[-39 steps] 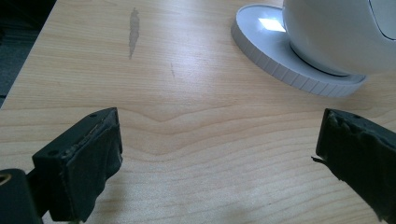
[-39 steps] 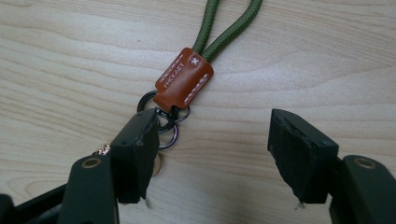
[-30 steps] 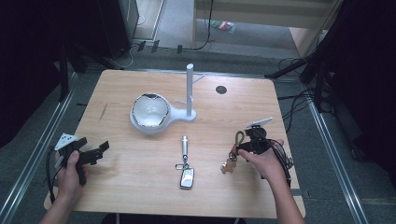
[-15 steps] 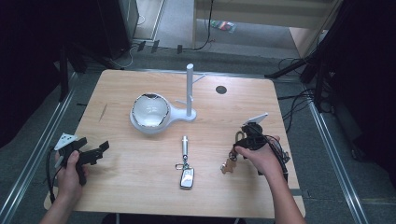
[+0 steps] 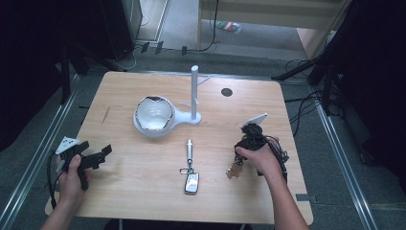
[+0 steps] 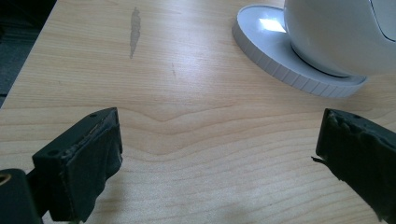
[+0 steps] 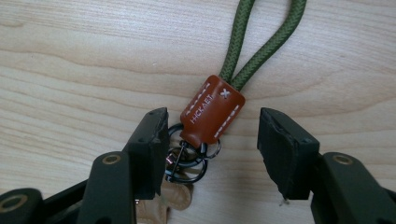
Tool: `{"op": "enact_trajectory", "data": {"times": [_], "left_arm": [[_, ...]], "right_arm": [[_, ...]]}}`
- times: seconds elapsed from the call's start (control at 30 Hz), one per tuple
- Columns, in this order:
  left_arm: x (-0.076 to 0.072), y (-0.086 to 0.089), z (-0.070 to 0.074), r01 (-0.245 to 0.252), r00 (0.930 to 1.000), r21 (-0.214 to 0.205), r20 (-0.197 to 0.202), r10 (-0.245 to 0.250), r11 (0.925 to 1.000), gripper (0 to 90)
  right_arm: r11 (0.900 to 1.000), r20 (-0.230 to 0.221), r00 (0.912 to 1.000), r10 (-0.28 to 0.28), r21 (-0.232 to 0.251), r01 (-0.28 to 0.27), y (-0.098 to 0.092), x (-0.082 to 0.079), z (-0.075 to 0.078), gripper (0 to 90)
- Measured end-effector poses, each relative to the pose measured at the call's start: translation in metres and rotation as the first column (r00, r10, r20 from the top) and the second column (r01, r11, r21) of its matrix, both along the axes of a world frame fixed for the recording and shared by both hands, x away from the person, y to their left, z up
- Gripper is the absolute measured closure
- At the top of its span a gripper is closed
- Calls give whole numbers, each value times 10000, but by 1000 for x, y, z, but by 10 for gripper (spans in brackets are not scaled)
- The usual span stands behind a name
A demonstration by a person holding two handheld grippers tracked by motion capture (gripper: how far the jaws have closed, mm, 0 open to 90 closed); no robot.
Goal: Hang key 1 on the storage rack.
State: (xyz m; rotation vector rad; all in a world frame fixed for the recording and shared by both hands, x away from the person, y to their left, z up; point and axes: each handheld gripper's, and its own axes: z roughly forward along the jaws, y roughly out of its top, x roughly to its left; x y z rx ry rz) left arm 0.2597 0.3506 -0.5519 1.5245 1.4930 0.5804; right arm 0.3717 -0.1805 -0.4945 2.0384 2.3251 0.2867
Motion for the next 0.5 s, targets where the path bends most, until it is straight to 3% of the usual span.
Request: {"op": "enact_trajectory", "data": {"times": [0.5], "left_arm": [[0,0,0,10,10000,-7,-15,-10,10000,7]], "right_arm": [[9993,-411,9987,-300,-214,291,7,9,-7,544]]}}
